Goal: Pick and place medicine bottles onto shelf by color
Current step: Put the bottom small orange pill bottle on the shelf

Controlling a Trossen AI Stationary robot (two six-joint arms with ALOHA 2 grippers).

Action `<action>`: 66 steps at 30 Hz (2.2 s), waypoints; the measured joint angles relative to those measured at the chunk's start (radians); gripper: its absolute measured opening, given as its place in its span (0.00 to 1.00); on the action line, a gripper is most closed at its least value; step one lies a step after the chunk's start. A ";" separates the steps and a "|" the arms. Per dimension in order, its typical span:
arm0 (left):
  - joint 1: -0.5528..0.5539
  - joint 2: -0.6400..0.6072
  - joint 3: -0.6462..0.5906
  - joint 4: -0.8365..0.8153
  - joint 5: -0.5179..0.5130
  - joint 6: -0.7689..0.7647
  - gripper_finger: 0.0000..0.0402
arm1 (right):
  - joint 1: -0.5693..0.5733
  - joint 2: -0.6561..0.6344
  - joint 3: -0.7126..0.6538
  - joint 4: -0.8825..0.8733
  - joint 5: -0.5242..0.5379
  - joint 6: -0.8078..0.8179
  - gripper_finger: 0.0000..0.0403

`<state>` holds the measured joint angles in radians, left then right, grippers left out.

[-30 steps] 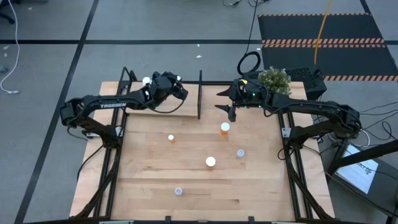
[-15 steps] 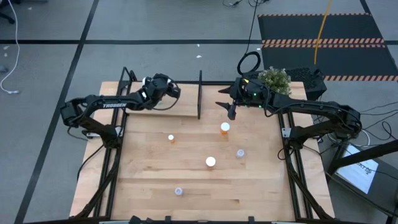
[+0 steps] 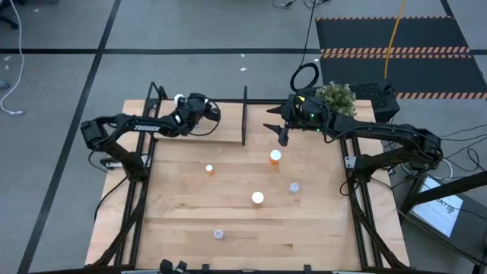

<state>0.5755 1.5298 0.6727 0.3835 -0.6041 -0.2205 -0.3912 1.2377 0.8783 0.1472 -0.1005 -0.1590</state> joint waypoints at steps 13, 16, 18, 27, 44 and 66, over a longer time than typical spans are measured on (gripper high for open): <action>0.025 0.089 0.002 0.060 0.000 0.009 0.33 | 0.000 0.000 0.000 0.000 0.000 -0.010 0.63; 0.024 0.088 0.002 0.065 0.002 0.009 0.33 | 0.000 0.000 0.000 0.000 0.000 -0.010 0.63; 0.024 0.088 0.002 0.062 0.002 0.011 0.33 | 0.000 0.000 0.000 0.000 0.000 -0.011 0.63; 0.024 0.088 0.002 0.055 0.003 0.028 0.33 | 0.000 0.000 0.000 0.000 0.000 -0.011 0.63; 0.026 0.088 0.002 0.040 0.029 0.032 0.33 | 0.000 0.000 0.000 0.001 0.000 -0.011 0.63; 0.026 0.088 0.002 0.010 0.056 0.028 0.36 | 0.000 0.000 0.000 0.001 0.000 -0.011 0.63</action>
<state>0.6018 1.6173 0.6750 0.3934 -0.5481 -0.1925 -0.3912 1.2377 0.8783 0.1481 -0.1005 -0.1696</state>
